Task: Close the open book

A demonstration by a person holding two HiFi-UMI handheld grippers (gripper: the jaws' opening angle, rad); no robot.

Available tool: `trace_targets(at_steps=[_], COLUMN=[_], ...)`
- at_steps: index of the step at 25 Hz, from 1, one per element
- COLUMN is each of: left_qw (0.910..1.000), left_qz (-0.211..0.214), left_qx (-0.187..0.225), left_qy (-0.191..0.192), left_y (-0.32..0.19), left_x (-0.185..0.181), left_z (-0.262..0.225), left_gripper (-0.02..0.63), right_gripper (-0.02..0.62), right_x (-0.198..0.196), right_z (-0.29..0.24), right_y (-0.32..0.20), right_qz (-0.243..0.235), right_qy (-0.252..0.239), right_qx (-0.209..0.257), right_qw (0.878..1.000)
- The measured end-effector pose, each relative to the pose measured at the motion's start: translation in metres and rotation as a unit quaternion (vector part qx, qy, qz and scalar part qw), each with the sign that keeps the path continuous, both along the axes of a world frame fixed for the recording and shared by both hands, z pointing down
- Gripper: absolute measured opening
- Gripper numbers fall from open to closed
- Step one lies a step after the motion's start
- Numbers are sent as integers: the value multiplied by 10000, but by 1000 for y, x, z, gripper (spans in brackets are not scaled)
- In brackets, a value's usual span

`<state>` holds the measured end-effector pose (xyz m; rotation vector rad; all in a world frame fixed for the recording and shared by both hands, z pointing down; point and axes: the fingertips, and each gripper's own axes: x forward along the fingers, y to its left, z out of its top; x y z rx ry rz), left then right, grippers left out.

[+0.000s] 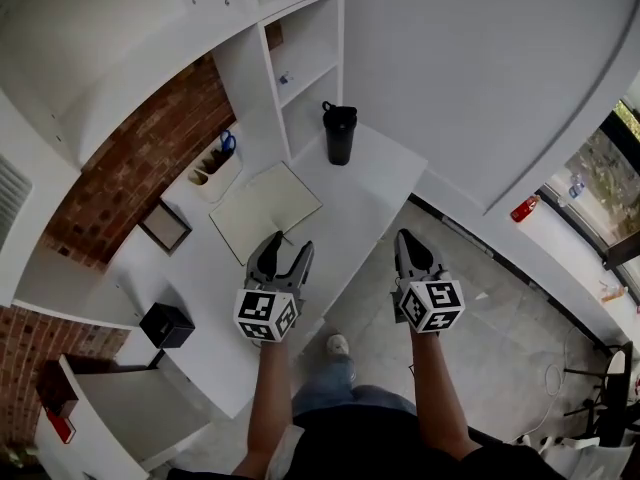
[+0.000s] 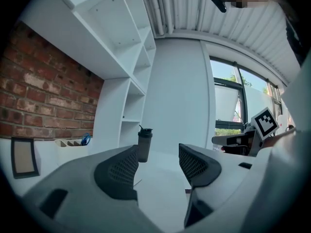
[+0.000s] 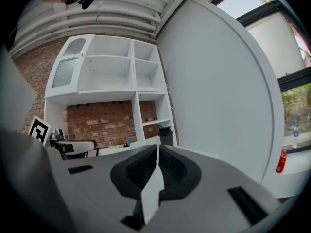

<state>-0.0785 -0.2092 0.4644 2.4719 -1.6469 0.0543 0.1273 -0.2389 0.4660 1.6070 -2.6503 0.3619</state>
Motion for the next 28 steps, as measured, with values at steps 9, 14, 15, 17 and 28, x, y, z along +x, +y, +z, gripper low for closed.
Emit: trace_targets(at_steps=[9, 14, 15, 17, 28], left_qw=[9996, 9984, 9982, 9974, 9827], left_qz=[-254, -509, -553, -662, -457], left_qx=[-132, -227, -242, -268, -1127], left_qy=[45, 23, 7, -28, -1399], left_y=[-41, -52, -54, -56, -85], left_x=[-14, -25, -26, -29, -38], left_z=[14, 18, 18, 19, 73], left_gripper=[232, 232, 232, 232, 232], right_gripper=[-2, -2, -2, -2, -2], right_x=[-21, -38, -40, -46, -67], right_z=[3, 6, 7, 9, 39], right_y=[-61, -86, -90, -98, -114], right_qz=[-291, -597, -649, -745, -1126], right_qy=[68, 98, 84, 58, 155], right_qx=[-79, -156, -168, -193, -520], right_qw=[9995, 9980, 9977, 9970, 9922])
